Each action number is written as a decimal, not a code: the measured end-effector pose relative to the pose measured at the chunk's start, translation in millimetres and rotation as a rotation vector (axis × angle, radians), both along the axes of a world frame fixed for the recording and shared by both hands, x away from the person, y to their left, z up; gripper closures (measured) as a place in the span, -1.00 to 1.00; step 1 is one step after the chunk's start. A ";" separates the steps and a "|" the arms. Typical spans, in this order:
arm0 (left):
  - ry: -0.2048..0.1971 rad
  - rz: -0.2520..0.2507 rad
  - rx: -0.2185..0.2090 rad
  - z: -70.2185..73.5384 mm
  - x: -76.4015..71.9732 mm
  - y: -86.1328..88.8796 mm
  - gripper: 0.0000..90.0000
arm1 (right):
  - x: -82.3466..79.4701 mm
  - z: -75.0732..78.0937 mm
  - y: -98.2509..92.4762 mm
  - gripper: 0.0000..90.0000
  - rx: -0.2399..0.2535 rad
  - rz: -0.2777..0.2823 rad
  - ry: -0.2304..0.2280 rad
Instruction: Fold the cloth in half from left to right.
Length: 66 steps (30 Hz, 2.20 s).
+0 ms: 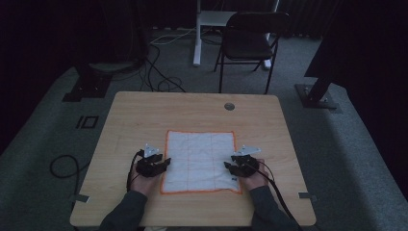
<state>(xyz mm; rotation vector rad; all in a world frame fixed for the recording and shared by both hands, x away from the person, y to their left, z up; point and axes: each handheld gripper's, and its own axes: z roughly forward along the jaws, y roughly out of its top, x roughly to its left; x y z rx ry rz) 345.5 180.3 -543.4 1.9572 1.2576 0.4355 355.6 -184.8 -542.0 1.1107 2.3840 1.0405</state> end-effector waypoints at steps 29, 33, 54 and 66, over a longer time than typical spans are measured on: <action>0.024 -0.003 -0.006 0.6 9.1 -10.1 0.93 | -1.1 1.4 -3.3 0.18 0.050 0.005 0.010; 0.031 0.012 -0.001 1.5 8.5 0.6 0.92 | -1.7 2.7 -5.9 0.18 0.057 -0.001 0.007; 0.061 0.041 -0.029 5.6 14.8 27.6 0.93 | -1.7 2.7 -5.2 0.18 0.064 0.013 0.007; 0.020 -0.105 -0.129 28.8 16.1 -3.2 0.93 | -1.3 1.8 -4.8 0.18 0.060 0.014 0.008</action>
